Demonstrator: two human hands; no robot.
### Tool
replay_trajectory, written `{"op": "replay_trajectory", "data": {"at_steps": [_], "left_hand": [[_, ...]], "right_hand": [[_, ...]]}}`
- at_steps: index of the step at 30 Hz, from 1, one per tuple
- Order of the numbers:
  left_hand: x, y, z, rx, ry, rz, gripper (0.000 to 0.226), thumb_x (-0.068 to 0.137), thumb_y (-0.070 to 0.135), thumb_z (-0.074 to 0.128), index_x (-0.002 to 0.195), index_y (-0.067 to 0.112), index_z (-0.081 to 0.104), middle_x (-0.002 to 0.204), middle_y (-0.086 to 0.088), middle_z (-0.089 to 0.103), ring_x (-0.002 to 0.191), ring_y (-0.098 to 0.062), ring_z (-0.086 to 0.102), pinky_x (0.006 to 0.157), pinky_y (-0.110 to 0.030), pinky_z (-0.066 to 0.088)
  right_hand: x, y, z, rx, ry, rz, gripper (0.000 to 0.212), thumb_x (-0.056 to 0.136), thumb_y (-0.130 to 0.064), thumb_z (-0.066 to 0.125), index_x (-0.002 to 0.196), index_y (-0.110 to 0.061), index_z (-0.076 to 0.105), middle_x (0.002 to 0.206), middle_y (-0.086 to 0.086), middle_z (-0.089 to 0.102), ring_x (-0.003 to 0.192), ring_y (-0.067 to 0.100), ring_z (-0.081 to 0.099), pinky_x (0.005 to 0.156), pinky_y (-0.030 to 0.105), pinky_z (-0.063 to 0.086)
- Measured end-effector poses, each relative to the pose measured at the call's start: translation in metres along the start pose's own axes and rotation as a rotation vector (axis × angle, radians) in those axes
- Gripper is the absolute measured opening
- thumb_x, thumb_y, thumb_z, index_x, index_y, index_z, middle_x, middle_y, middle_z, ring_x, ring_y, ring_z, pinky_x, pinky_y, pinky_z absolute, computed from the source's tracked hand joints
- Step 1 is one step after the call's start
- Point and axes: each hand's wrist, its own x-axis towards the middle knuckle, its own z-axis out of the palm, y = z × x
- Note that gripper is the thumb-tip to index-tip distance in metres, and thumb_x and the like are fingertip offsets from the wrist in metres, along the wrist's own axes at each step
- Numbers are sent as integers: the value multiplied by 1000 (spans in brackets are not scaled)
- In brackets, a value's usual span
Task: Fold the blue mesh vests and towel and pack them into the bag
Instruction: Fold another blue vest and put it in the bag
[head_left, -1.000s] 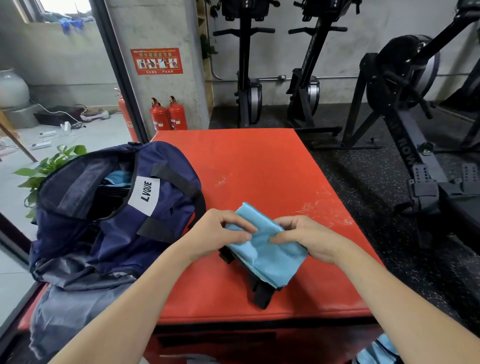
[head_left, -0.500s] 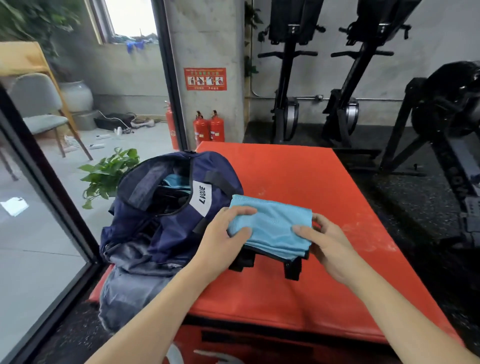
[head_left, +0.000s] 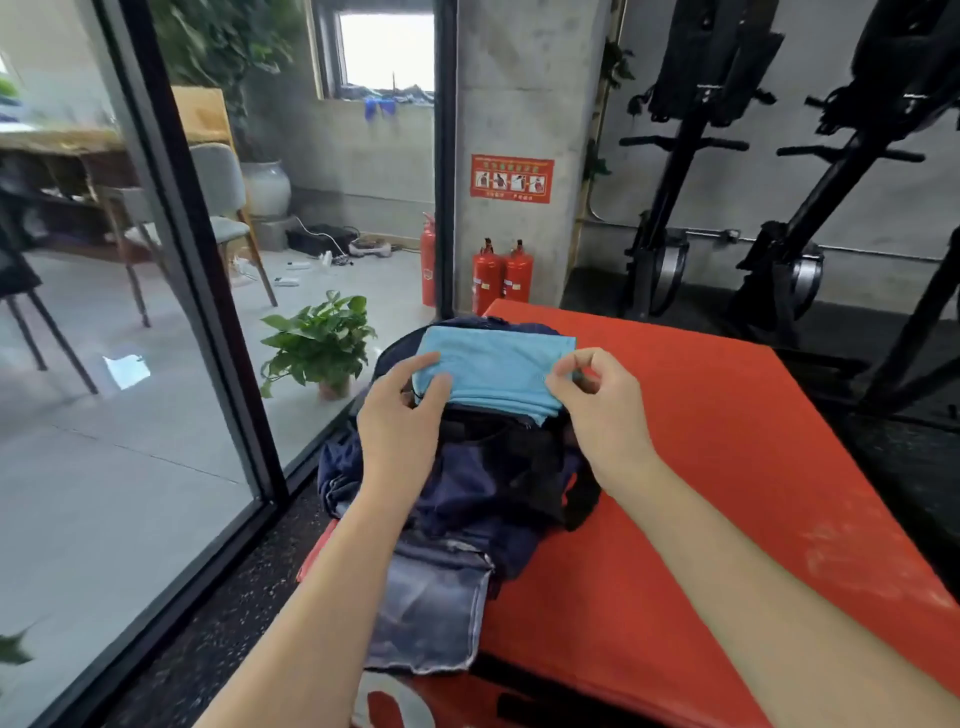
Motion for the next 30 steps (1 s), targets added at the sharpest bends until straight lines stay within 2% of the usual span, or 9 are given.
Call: {"op": "replay_trajectory", "data": {"at_steps": [2, 4, 6, 8, 12, 16, 20, 24, 30], "left_hand": [[17, -6, -3, 73, 28, 12, 22, 95, 36, 61, 116, 38, 67, 93, 4, 65, 79, -17, 53, 76, -32, 43], [29, -11, -1, 122, 34, 22, 26, 98, 29, 57, 124, 29, 65, 118, 7, 62, 100, -4, 51, 86, -16, 35], [37, -17, 3, 164, 43, 29, 28, 100, 23, 55, 126, 22, 63, 123, 8, 56, 99, 4, 47, 83, -3, 27], [43, -23, 6, 200, 36, 58, 28, 100, 19, 56, 127, 19, 63, 124, 3, 55, 103, 0, 49, 85, -1, 25], [54, -34, 10, 239, 16, 56, 29, 100, 15, 55, 128, 19, 63, 127, -2, 54, 106, -12, 51, 84, -8, 28], [54, -40, 19, 241, -27, -7, 33, 100, 7, 49, 131, 13, 60, 135, -5, 49, 105, -6, 43, 81, -1, 26], [53, -46, 25, 205, -84, -77, 37, 100, 5, 46, 133, 14, 60, 142, -2, 47, 114, -9, 49, 88, -8, 31], [48, -56, 28, 188, -107, -110, 39, 100, 6, 48, 137, 15, 56, 146, 0, 45, 126, -11, 47, 96, -14, 32], [52, -72, 27, 344, -235, -61, 46, 98, 4, 55, 143, 13, 49, 152, -6, 36, 136, -18, 40, 96, -7, 23]], "right_hand": [[17, 0, 26, -36, -41, 53, 21, 92, -1, 59, 88, -18, 71, 69, -11, 59, 58, 9, 44, 58, 21, 37], [34, 1, 51, -58, -25, 121, 29, 93, -1, 53, 95, -19, 75, 65, -15, 57, 58, 11, 43, 58, 27, 35], [46, 6, 75, -61, 4, 153, 34, 90, 0, 48, 95, -21, 74, 77, -8, 66, 57, 11, 46, 56, 25, 36], [53, 13, 96, -29, 41, 193, 36, 89, 1, 46, 95, -23, 72, 89, -1, 70, 55, 8, 46, 52, 21, 36], [54, 27, 124, 180, 143, 355, 38, 89, 1, 46, 110, -17, 72, 102, 4, 71, 80, 16, 62, 78, 35, 55], [45, 47, 141, 234, 173, 430, 37, 90, -2, 48, 115, -20, 70, 112, 1, 69, 98, 19, 65, 95, 38, 54], [34, 69, 126, 28, 77, 345, 33, 94, -8, 50, 114, -25, 70, 114, -6, 70, 102, 14, 65, 96, 36, 53], [24, 88, 92, -340, -76, 184, 26, 98, -15, 55, 115, -27, 70, 112, -7, 67, 86, 7, 63, 71, 22, 48], [19, 107, 84, -478, -125, 52, 24, 94, -16, 64, 116, -21, 70, 119, -7, 67, 106, 9, 58, 87, 21, 37]]}}
